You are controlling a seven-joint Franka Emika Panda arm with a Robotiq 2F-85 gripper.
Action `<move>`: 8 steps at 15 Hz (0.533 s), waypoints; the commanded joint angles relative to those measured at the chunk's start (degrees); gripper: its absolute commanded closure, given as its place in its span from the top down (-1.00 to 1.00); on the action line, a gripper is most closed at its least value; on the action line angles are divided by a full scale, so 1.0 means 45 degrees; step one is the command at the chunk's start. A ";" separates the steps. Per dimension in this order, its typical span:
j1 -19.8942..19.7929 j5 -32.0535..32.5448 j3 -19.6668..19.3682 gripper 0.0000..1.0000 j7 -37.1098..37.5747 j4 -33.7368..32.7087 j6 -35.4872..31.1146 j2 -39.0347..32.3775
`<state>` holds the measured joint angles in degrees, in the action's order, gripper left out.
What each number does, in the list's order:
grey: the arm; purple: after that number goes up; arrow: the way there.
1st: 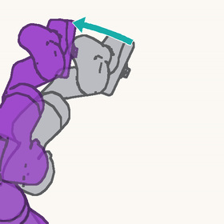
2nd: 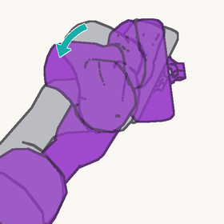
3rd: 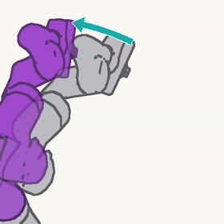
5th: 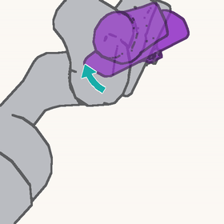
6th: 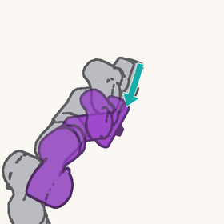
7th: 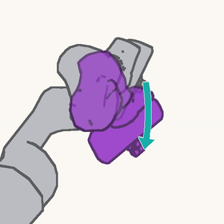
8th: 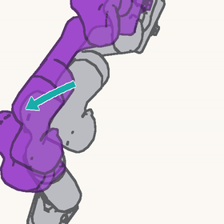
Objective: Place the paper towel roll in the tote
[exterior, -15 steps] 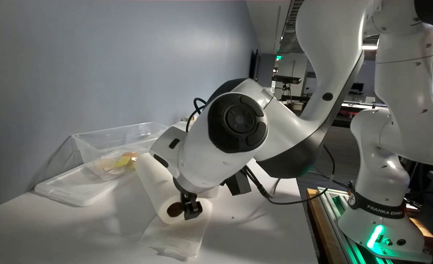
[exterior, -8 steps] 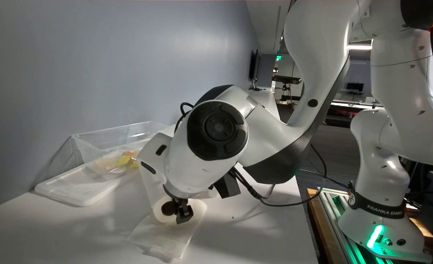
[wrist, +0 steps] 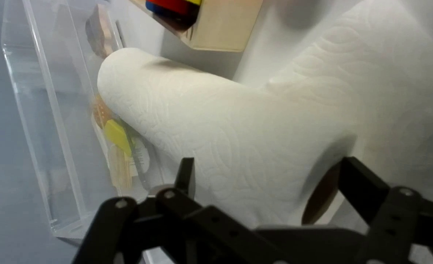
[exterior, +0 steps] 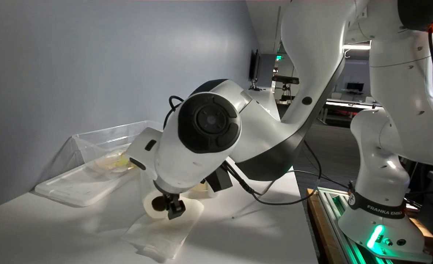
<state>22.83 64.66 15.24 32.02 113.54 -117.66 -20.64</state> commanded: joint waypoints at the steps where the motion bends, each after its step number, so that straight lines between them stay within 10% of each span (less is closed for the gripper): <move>1: -0.0029 0.0254 -0.0040 1.00 -0.0781 -0.0649 -0.0295 -0.0491; 8: 0.0091 -0.0307 -0.0105 1.00 -0.0814 -0.1082 -0.0508 -0.0784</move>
<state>22.50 63.53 15.22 28.19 110.55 -120.75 -23.13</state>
